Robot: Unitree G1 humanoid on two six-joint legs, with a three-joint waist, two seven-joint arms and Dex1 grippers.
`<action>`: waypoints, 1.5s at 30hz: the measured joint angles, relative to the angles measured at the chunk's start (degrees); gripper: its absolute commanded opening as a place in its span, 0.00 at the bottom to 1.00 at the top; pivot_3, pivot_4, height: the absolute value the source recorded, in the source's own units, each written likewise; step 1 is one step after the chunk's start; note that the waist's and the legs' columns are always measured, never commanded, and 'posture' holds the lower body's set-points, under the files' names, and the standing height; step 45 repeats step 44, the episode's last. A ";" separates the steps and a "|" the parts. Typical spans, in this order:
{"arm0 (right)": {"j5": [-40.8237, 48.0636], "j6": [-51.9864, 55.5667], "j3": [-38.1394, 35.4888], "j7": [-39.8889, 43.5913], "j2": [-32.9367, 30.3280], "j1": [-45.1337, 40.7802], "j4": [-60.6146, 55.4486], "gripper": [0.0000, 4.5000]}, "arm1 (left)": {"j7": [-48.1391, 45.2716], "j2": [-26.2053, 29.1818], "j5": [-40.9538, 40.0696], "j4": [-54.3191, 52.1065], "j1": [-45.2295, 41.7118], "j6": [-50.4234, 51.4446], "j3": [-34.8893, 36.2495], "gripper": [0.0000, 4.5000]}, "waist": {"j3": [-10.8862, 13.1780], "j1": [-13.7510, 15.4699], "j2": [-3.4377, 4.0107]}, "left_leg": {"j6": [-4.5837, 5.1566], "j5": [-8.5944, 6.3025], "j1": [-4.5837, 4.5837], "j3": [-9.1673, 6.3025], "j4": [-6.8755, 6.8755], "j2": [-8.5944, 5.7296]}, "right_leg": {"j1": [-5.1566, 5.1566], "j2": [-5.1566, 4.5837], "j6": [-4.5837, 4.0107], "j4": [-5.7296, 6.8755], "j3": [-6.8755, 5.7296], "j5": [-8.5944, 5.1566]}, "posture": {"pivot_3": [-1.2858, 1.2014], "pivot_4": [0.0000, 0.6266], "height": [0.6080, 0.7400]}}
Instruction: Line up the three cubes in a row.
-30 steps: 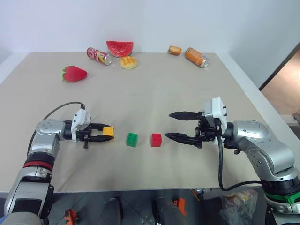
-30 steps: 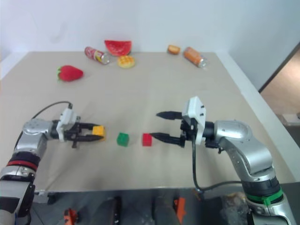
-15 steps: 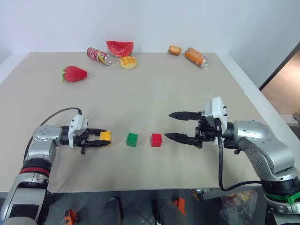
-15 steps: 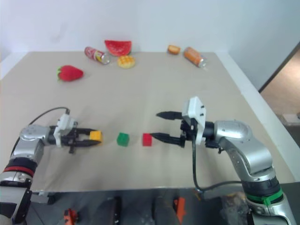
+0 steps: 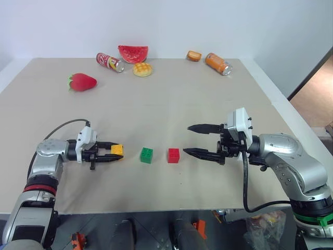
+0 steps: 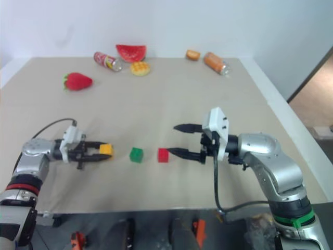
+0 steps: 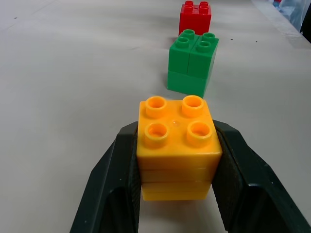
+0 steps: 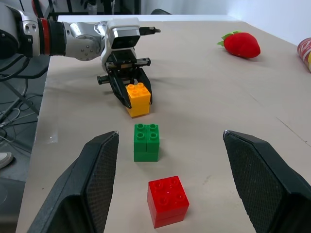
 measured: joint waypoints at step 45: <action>-17.33 -7.85 -3.53 -28.99 16.19 -4.71 26.76 0.79 | 67.27 -9.97 -14.31 -47.03 28.86 40.00 29.85 0.99 | -0.16 0.79 -0.43 | -0.02 0.01 0.12 0.10 0.02 0.06 | 0.05 -0.06 -0.06 0.02 -0.03 0.15 | 0.52 0.24 1.00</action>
